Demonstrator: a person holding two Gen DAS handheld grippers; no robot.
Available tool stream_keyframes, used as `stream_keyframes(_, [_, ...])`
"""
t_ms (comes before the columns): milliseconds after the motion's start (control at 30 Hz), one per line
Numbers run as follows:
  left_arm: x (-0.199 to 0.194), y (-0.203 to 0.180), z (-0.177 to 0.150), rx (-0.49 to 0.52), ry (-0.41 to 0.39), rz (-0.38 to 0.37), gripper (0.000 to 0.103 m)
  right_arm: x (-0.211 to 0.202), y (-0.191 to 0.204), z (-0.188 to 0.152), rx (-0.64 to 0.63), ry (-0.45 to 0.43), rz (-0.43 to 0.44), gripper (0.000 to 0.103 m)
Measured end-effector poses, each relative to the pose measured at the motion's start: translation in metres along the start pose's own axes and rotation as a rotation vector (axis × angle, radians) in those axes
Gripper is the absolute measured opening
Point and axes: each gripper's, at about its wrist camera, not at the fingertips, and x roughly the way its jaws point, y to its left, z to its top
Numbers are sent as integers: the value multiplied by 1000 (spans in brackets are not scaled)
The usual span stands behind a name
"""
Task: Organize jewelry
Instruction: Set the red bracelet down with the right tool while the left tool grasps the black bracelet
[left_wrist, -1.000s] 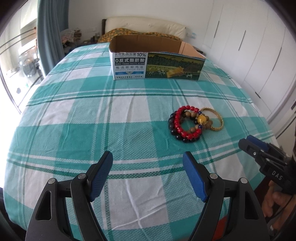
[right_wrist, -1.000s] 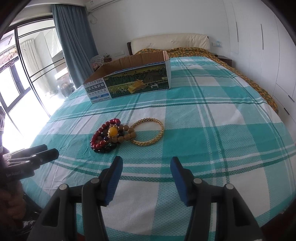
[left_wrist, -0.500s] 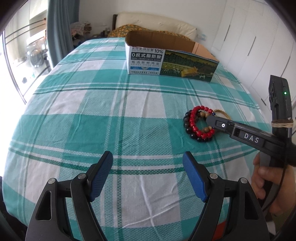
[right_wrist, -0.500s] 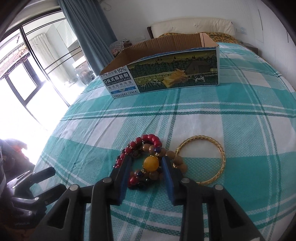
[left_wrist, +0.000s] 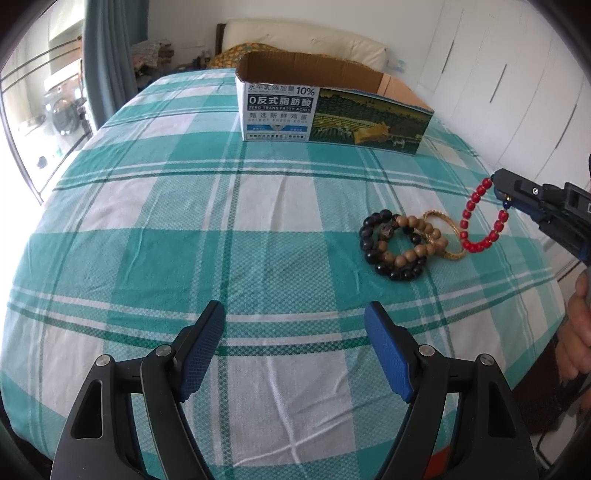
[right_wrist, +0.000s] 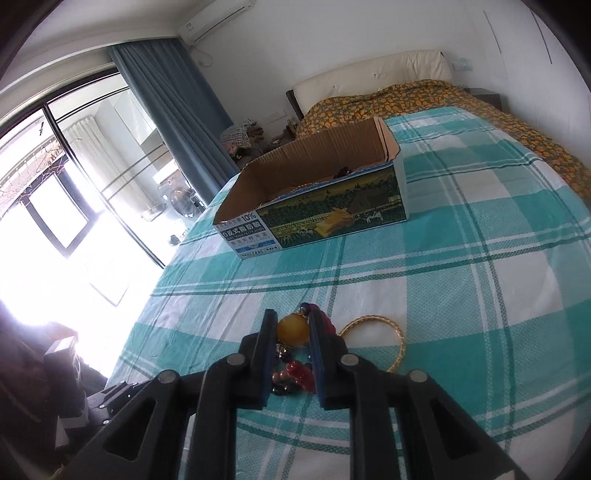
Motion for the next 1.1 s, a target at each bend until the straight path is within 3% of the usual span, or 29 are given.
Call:
stream_keyframes(367, [26, -44, 39, 119, -4, -93, 78, -27, -112, -27, 125, 35, -277, 19])
stream_keyframes(433, [33, -55, 45, 179, -6, -100, 75, -30, -118, -31, 135, 34, -291, 20])
stream_keyframes(500, [43, -64, 48, 237, 15, -104, 63, -33, -118, -34, 130, 27, -302, 20])
stream_keyframes(567, [54, -70, 50, 287, 46, -100, 43, -34, -117, -36, 129, 19, -300, 20])
stream_keyframes(600, [58, -74, 50, 311, 55, -98, 40, -35, -116, -36, 129, 14, -298, 20])
stream_keyframes(767, [73, -86, 46, 409, 81, -69, 37, -39, -114, -37, 143, -7, -290, 20])
stream_keyframes(900, [76, -85, 49, 405, 76, -94, 36, -42, -111, -37, 141, -22, -290, 20])
stream_keyframes(967, [76, -85, 50, 404, 75, -108, 23, -45, -109, -36, 139, -31, -292, 20])
stream_keyframes(1100, [71, -81, 53, 361, 81, -136, 22, -54, -107, -35, 137, -55, -301, 20])
